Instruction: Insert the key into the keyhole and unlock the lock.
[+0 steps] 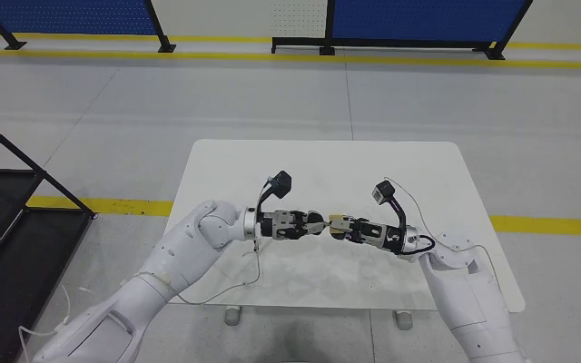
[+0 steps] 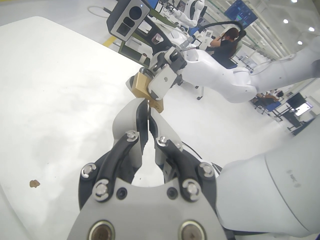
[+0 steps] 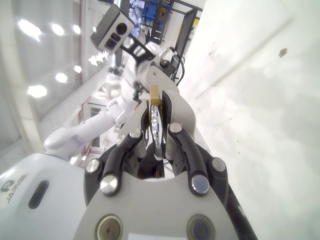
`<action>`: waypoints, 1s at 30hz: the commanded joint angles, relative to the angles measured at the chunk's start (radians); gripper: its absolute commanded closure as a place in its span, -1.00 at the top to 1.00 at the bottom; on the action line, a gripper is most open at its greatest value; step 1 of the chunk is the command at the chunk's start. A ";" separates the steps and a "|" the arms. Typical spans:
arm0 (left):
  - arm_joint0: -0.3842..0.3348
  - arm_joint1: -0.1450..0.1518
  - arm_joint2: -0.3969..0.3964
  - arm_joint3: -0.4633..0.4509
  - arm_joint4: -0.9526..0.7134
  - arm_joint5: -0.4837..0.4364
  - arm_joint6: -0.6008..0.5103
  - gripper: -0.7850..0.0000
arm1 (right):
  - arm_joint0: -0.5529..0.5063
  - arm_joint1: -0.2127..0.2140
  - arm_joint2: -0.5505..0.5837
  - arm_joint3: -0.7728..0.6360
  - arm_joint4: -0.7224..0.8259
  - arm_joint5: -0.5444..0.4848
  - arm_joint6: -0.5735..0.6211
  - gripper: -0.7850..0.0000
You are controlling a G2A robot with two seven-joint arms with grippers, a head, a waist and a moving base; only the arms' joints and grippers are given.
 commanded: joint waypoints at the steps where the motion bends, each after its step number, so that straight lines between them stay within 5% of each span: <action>1: 0.006 0.001 -0.006 -0.008 0.035 0.000 0.030 -1.00 | 0.000 0.000 0.000 0.000 0.000 0.000 0.000 -1.00; 30: 0.054 0.020 -0.036 -0.075 0.646 0.000 0.524 -1.00 | 0.000 0.000 0.000 0.000 0.000 0.000 0.000 -1.00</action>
